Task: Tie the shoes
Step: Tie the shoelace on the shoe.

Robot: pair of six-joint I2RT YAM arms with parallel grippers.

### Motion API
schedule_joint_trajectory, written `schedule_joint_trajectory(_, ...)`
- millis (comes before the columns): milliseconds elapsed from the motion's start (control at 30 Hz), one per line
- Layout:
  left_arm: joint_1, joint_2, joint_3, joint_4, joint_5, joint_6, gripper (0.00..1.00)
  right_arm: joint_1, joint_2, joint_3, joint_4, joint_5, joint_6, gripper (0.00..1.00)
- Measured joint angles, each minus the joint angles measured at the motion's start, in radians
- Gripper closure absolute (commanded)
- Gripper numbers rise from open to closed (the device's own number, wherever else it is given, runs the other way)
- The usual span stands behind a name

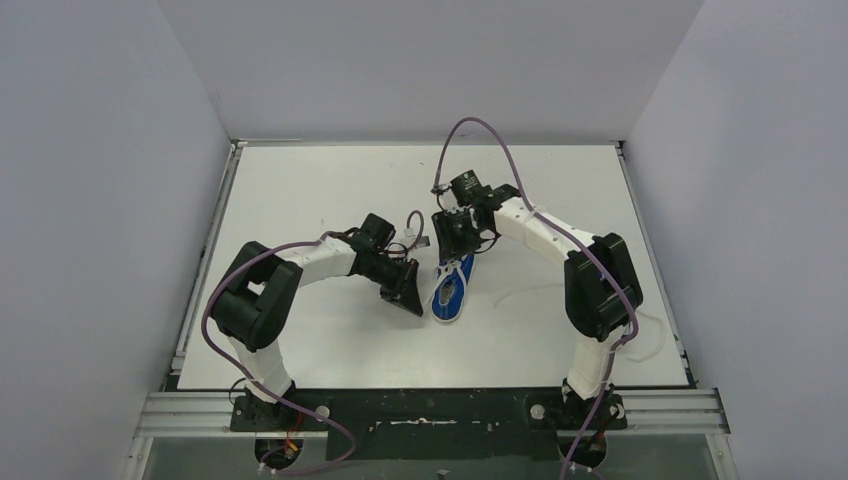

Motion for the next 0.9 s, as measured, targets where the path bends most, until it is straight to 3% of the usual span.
schedule_joint_trajectory(100,0.000,0.000,0.000,0.003,0.001,-0.002,1.00,0.010,0.013,0.015,-0.009,0.012,-0.011,0.70)
schedule_joint_trajectory(400,0.000,0.000,0.000,0.007,0.004,-0.002,1.00,0.020,0.024,0.022,-0.035,0.048,-0.023,0.69)
schedule_joint_trajectory(533,0.000,0.000,0.000,0.011,0.006,-0.003,1.00,0.027,0.024,0.022,-0.039,0.061,-0.029,0.77)
schedule_joint_trajectory(667,0.000,0.000,0.000,0.015,0.008,-0.006,1.00,0.036,0.024,0.022,-0.042,0.075,-0.041,1.00)
schedule_joint_trajectory(900,-0.001,-0.016,-0.010,0.019,-0.008,-0.012,1.00,0.035,0.024,0.022,-0.032,0.074,0.014,1.00)
